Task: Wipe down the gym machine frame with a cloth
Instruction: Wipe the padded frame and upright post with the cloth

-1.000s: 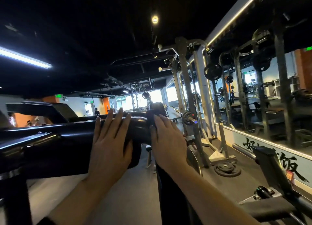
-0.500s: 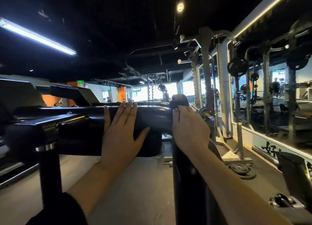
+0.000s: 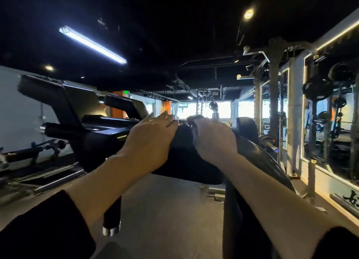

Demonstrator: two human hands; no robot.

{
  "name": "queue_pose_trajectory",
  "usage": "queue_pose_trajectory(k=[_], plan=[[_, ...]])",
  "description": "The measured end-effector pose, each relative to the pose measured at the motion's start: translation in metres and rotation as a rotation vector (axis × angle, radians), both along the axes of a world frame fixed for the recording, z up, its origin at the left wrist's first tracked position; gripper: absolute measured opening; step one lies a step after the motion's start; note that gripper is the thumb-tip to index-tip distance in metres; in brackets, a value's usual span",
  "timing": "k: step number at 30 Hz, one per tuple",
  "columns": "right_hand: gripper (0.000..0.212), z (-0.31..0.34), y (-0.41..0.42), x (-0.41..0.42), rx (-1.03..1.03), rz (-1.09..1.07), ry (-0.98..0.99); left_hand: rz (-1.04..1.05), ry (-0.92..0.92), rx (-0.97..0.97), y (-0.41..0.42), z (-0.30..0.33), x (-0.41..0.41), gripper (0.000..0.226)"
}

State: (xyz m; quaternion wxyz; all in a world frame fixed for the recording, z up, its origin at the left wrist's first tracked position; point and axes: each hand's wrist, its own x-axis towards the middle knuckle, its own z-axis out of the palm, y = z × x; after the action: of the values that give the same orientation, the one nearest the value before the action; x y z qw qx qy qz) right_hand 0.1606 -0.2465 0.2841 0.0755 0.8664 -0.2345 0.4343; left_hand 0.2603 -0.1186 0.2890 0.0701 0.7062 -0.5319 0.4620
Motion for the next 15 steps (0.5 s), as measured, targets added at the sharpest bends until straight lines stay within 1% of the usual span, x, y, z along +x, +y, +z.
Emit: queue_pose_trajectory(k=[3,5,6,9,10,12,15], plan=[[0.040,0.009,0.017,0.019,-0.051,0.100,0.145,0.129,0.025,-0.008,0.021,0.019,0.010,0.052],[0.038,0.015,0.011,0.014,0.006,0.149,0.211,0.216,0.094,0.038,0.039,0.028,0.022,0.058],[0.035,0.018,0.003,0.011,0.054,0.134,0.240,0.238,0.150,0.060,0.046,0.031,0.028,0.063],[0.035,0.032,-0.017,0.009,0.216,-0.052,0.308,0.186,0.363,0.047,0.058,0.031,0.036,0.075],[0.034,0.037,-0.017,0.015,0.223,-0.071,0.314,0.161,0.392,0.018,0.060,0.030,0.036,0.077],[0.031,0.040,-0.012,0.029,0.181,-0.035,0.337,0.150,0.378,-0.021,0.057,0.027,0.033,0.078],[0.036,0.038,0.007,0.051,0.122,0.093,0.338,0.137,0.373,-0.091,0.056,0.025,0.030,0.074]])
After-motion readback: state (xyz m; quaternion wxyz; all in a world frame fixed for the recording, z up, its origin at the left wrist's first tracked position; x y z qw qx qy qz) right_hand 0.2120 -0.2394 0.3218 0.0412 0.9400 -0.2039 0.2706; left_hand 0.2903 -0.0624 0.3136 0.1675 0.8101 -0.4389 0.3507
